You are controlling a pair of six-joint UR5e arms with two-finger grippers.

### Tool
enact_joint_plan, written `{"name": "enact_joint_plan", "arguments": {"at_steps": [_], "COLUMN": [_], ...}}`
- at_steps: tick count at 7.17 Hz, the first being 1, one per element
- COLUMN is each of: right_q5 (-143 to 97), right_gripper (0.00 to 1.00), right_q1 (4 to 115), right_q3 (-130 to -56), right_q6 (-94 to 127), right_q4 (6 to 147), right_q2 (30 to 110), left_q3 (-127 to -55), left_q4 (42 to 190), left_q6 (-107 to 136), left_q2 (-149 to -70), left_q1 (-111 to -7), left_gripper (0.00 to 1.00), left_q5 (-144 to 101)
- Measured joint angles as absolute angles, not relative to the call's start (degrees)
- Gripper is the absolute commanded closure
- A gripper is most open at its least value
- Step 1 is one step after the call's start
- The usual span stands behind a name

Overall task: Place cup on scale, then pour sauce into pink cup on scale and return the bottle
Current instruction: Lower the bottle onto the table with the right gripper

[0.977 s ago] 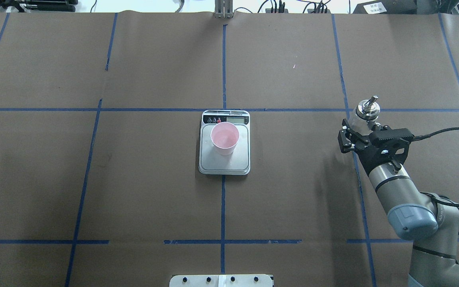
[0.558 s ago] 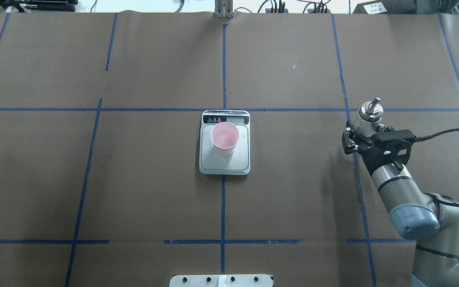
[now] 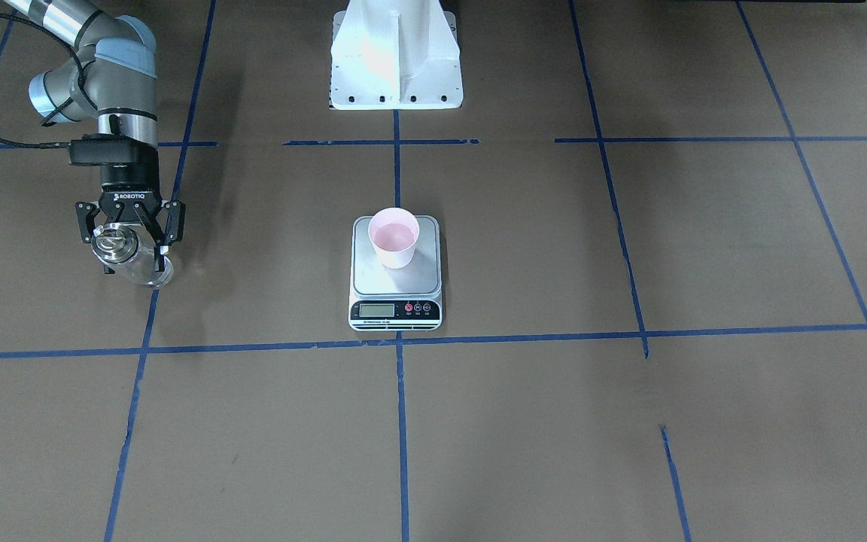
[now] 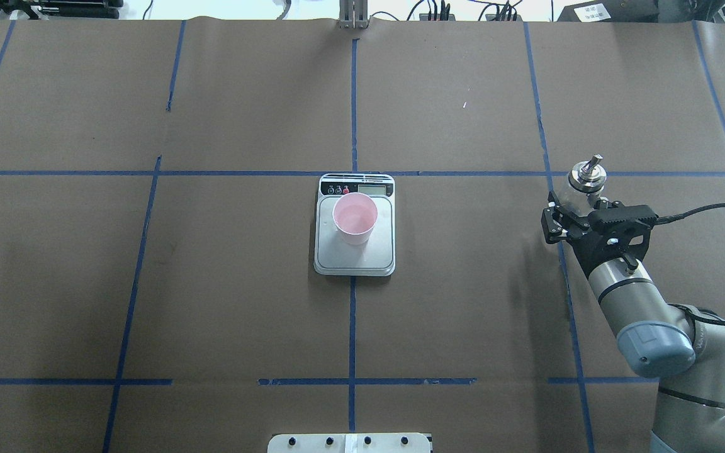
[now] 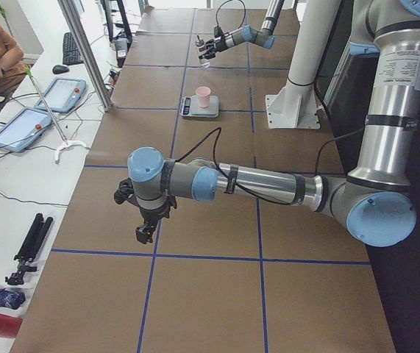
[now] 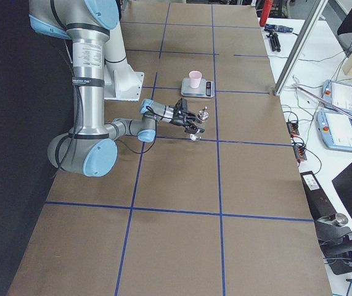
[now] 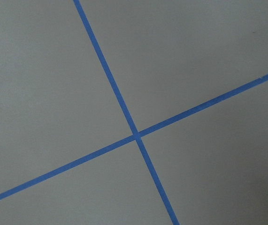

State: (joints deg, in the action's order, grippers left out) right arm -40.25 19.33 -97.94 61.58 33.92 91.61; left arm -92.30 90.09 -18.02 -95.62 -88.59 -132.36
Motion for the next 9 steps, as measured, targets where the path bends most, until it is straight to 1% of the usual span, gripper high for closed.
{"name": "enact_joint_plan", "arguments": {"at_steps": [6, 7, 8, 9], "right_q5": [-41.7, -41.8, -41.8, -41.8], "right_gripper": [1.00, 0.95, 0.53, 0.01], "right_q1": [19.3, 19.3, 19.3, 19.3], "right_q3": [-97.4, -97.3, -97.3, -97.3], "right_q6": [62.7, 62.7, 62.8, 62.8], "right_q4": [33.9, 33.9, 33.9, 33.9], "right_q2": [91.7, 91.7, 91.7, 91.7], "left_q3": [-92.4, -92.4, -92.4, -92.3], "left_q4": [90.1, 90.1, 90.1, 90.1], "left_q6": [-18.0, -18.0, -18.0, -18.0], "left_q2": [-95.6, -95.6, -95.6, -95.6], "left_q1": [-88.7, -88.7, -88.7, -88.8], "left_gripper": [0.00, 0.00, 0.00, 0.00], "left_q5": [-132.3, -132.3, -132.3, -132.3]}}
